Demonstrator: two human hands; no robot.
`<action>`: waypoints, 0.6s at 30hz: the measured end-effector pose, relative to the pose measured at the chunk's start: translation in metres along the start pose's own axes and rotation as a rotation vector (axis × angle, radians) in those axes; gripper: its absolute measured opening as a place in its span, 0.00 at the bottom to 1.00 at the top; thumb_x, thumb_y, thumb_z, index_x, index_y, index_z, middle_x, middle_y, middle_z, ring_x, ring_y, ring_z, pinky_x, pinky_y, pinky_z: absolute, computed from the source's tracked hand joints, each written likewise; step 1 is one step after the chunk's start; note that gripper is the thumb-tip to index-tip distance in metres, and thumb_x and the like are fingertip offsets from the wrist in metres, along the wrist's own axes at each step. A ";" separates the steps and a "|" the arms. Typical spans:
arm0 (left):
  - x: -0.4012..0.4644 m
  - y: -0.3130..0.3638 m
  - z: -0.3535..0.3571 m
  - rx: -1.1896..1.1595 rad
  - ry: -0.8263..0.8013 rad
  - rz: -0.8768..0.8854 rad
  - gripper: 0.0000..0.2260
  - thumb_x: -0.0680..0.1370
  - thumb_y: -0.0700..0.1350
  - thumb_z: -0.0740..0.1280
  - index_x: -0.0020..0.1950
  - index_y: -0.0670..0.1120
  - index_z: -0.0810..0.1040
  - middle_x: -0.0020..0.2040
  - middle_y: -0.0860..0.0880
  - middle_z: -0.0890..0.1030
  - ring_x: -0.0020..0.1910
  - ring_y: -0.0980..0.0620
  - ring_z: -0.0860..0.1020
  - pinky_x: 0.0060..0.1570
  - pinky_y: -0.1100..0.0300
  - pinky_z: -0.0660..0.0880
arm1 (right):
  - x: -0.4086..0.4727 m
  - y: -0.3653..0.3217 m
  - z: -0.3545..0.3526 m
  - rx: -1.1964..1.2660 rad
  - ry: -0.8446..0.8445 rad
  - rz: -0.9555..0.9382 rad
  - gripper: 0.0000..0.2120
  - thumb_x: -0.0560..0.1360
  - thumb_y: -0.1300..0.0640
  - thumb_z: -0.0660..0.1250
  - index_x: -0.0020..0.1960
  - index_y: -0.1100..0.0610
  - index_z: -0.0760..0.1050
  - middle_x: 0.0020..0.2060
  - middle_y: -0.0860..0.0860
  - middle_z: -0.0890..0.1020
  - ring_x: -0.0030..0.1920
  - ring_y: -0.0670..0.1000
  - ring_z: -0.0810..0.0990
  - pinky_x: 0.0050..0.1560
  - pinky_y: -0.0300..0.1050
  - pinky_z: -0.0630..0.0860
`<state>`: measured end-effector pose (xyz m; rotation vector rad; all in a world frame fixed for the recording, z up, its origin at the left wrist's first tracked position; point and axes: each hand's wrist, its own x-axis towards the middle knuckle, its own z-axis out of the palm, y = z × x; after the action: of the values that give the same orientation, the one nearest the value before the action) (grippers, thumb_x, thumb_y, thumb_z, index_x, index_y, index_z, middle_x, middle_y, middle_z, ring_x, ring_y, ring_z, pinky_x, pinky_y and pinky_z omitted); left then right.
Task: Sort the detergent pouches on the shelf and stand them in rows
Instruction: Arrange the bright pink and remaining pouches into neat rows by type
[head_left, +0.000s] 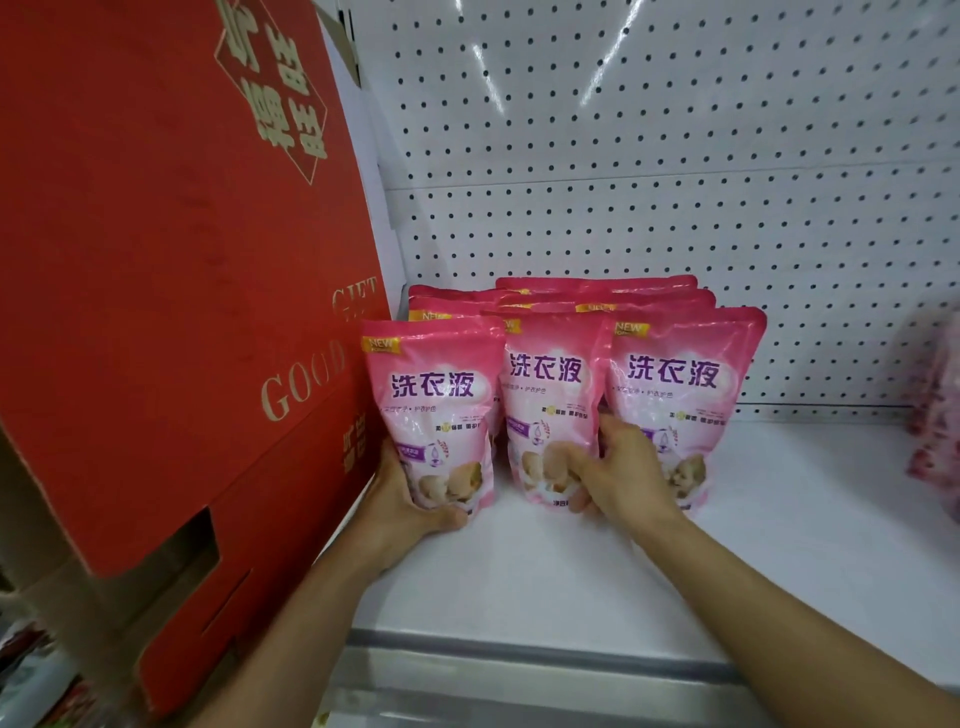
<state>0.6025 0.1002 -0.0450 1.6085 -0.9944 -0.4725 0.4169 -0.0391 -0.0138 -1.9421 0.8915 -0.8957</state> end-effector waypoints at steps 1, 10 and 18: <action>0.002 -0.002 0.001 -0.006 0.006 0.011 0.50 0.64 0.29 0.78 0.77 0.49 0.54 0.62 0.54 0.75 0.56 0.65 0.75 0.40 0.80 0.72 | 0.003 0.001 0.000 0.034 0.012 -0.001 0.08 0.76 0.58 0.68 0.54 0.59 0.75 0.34 0.54 0.85 0.26 0.55 0.83 0.29 0.55 0.82; 0.012 -0.005 0.014 -0.045 -0.023 0.095 0.53 0.63 0.28 0.79 0.75 0.54 0.52 0.68 0.55 0.71 0.61 0.67 0.73 0.49 0.73 0.75 | -0.005 0.016 -0.003 0.249 0.030 0.020 0.03 0.78 0.60 0.66 0.45 0.58 0.77 0.30 0.58 0.84 0.30 0.60 0.84 0.40 0.61 0.82; 0.012 -0.007 0.018 -0.044 0.065 0.096 0.48 0.61 0.27 0.79 0.70 0.53 0.58 0.59 0.57 0.75 0.48 0.74 0.78 0.43 0.75 0.75 | -0.005 0.023 -0.006 0.252 0.046 0.014 0.04 0.79 0.62 0.64 0.48 0.59 0.76 0.29 0.59 0.83 0.29 0.60 0.83 0.40 0.64 0.81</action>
<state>0.5985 0.0803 -0.0547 1.5203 -1.0005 -0.3720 0.4031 -0.0468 -0.0325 -1.7037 0.7771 -0.9979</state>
